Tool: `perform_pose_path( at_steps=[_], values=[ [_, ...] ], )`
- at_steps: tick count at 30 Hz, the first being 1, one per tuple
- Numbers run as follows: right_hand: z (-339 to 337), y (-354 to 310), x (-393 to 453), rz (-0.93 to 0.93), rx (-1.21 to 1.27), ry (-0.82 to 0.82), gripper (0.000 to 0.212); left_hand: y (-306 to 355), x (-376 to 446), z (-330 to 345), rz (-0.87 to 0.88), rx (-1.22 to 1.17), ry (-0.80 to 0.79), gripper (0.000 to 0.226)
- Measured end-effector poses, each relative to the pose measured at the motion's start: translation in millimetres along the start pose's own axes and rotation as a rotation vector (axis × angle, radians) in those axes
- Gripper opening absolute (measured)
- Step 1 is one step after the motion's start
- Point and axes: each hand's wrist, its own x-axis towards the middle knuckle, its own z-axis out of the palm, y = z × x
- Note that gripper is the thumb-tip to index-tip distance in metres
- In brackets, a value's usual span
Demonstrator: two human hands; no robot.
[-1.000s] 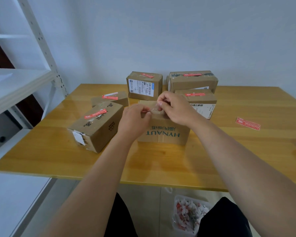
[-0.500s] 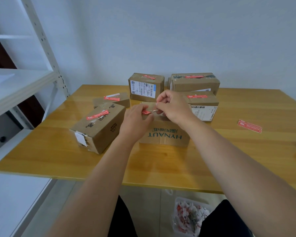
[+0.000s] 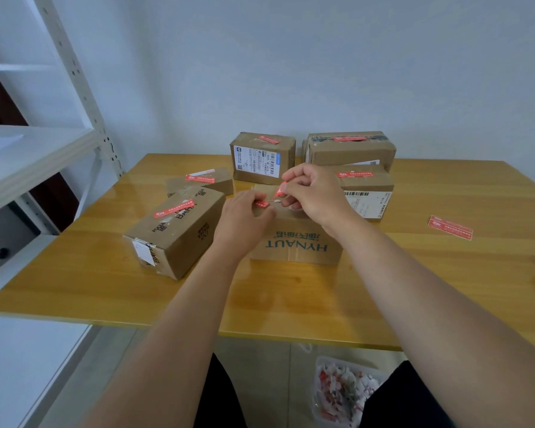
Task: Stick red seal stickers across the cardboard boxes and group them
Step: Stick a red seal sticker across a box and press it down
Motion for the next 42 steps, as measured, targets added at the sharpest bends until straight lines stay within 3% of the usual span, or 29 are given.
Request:
perform_pose_path(
  at_steps=[9,13,22,26,30,33,36,40,42],
  values=[
    [0,0,-3,-0.025,-0.02,-0.02,0.014,-5,22,-9,0.042,0.153,-0.175,0.035],
    [-1,-2,0,0.008,0.039,0.008,0.012,-2,27,-16,0.069,0.163,-0.183,0.034],
    [-3,0,4,0.064,0.094,0.006,0.011,-1,15,-6,0.219,0.385,0.098,0.019],
    [-4,0,3,0.078,0.12,0.008,0.01,-7,14,1,0.317,0.524,0.232,0.029],
    [-4,1,2,0.081,0.153,0.033,0.011,-1,9,0,0.312,0.565,0.266,0.031],
    [-7,0,2,0.079,0.169,0.051,0.014,13,9,-8,0.148,0.319,0.135,0.046],
    [-15,-5,3,0.046,0.178,0.08,0.018,26,16,-18,-0.068,-0.198,0.007,0.053],
    [-28,-14,5,-0.033,0.116,0.058,0.024,36,24,-25,-0.168,-0.509,0.037,0.013],
    [-34,-15,5,-0.047,0.078,0.058,0.018,38,25,-23,-0.124,-0.568,0.01,0.008]
  ],
)
